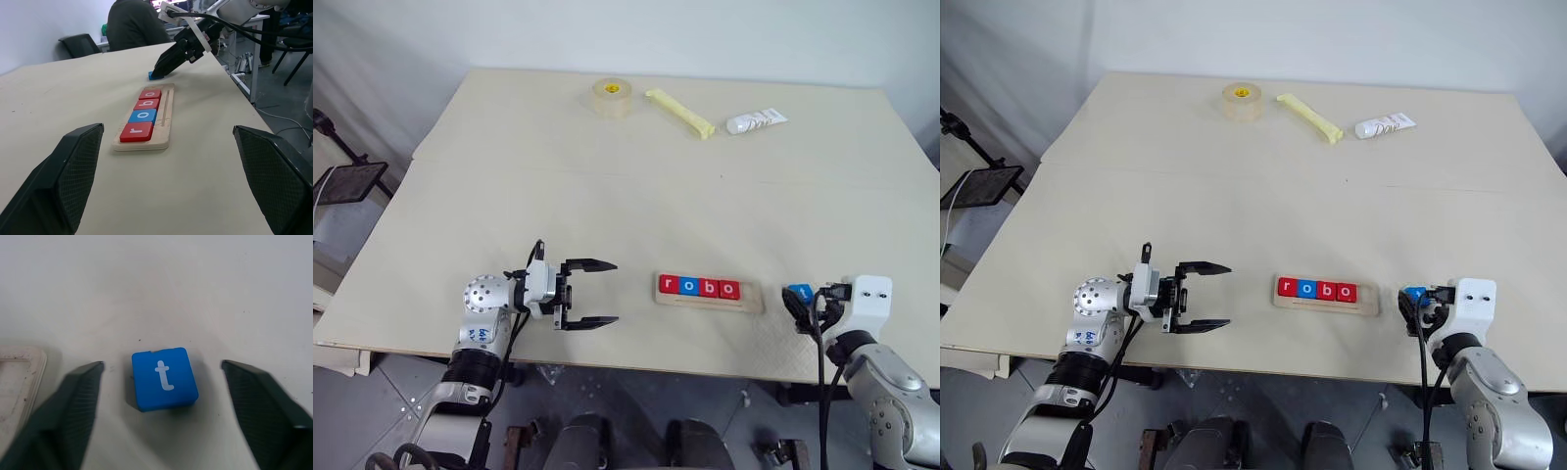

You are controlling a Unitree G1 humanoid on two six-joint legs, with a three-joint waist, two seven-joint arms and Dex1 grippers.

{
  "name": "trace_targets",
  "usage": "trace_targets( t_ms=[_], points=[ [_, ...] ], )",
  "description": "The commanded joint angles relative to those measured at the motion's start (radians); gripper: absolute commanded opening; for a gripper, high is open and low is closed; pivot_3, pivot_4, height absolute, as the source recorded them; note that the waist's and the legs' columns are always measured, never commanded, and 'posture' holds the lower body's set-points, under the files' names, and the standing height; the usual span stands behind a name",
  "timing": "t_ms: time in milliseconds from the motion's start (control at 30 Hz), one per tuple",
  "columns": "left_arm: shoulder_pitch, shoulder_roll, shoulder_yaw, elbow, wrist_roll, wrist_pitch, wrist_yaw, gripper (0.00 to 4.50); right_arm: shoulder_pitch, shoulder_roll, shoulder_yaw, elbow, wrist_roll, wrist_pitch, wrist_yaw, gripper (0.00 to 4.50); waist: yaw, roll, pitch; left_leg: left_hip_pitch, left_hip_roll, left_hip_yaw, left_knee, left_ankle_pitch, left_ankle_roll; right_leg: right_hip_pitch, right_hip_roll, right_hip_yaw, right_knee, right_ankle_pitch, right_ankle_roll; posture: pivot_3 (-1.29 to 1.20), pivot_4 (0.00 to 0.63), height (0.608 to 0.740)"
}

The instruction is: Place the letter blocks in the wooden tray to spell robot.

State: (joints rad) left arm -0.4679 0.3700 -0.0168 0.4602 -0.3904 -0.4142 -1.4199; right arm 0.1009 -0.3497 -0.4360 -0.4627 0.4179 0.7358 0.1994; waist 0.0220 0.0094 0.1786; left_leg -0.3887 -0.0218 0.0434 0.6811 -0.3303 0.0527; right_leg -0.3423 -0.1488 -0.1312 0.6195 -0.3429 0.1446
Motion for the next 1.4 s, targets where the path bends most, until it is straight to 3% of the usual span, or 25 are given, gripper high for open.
trace_targets(
  t_ms=[33,300,533,833,967,1133,1233,1400],
  points=[
    [-0.020,0.000,0.008,0.006,-0.006,-0.015,0.001,4.50,0.032,-0.055,-0.015,-0.049,0.020,-0.035,0.072,4.47,0.000,0.000,0.000,0.000,0.000,0.000,0.000,0.000,0.000,0.000,0.000,0.000,0.000,0.000,0.000,0.00,0.150,0.740],
    [-0.036,-0.001,0.008,0.031,-0.005,-0.026,-0.002,4.50,0.116,-0.367,-0.015,-0.009,0.030,-0.110,0.431,4.47,0.001,0.000,0.000,0.000,0.000,0.001,0.000,0.000,0.000,0.001,0.000,0.000,-0.001,0.000,0.000,0.00,0.150,0.740],
    [-0.040,-0.005,0.008,0.037,-0.001,-0.034,0.003,4.50,-0.034,-0.669,0.102,0.314,-0.048,-0.347,0.812,4.47,-0.001,-0.001,0.001,0.000,0.000,0.003,0.000,0.000,0.001,0.002,0.000,0.000,-0.005,0.000,0.000,0.00,0.150,0.740],
    [0.011,0.010,0.012,-0.018,-0.005,-0.027,0.020,4.50,-0.389,-0.749,0.391,0.793,-0.242,-0.716,1.130,4.47,0.000,-0.001,0.001,-0.001,0.001,0.003,0.001,0.001,0.001,0.002,0.000,-0.002,-0.008,0.001,0.001,0.00,0.150,0.740],
    [0.047,0.018,0.014,-0.064,-0.009,-0.019,0.035,4.50,-0.560,-0.720,0.498,1.016,-0.341,-0.870,1.200,4.47,-0.005,-0.001,0.001,-0.001,0.001,0.003,0.001,0.001,0.002,0.002,0.000,-0.002,-0.008,0.001,0.002,0.00,0.150,0.740],
    [0.071,0.030,0.016,-0.095,-0.013,-0.008,0.043,4.50,-0.668,-0.687,0.547,1.169,-0.387,-0.968,1.244,4.47,-0.005,-0.001,0.001,-0.001,0.001,0.003,0.001,0.001,0.001,0.003,0.000,-0.002,-0.008,0.001,0.002,0.00,0.150,0.740],
    [0.076,0.040,0.019,-0.106,-0.015,-0.003,0.045,4.50,-0.704,-0.661,0.559,1.206,-0.393,-0.981,1.258,3.91,-0.006,-0.001,0.001,-0.001,0.001,0.003,0.002,0.001,0.001,0.003,0.000,-0.002,-0.008,0.001,0.002,0.00,0.150,0.740],
    [0.063,0.044,0.020,-0.095,-0.014,-0.006,0.049,4.50,-0.708,-0.658,0.548,1.213,-0.399,-0.983,1.259,2.19,-0.017,-0.002,0.001,-0.001,0.002,0.003,0.002,0.001,0.001,0.003,0.000,-0.002,-0.008,0.001,0.002,0.00,0.150,0.740]
  ],
)
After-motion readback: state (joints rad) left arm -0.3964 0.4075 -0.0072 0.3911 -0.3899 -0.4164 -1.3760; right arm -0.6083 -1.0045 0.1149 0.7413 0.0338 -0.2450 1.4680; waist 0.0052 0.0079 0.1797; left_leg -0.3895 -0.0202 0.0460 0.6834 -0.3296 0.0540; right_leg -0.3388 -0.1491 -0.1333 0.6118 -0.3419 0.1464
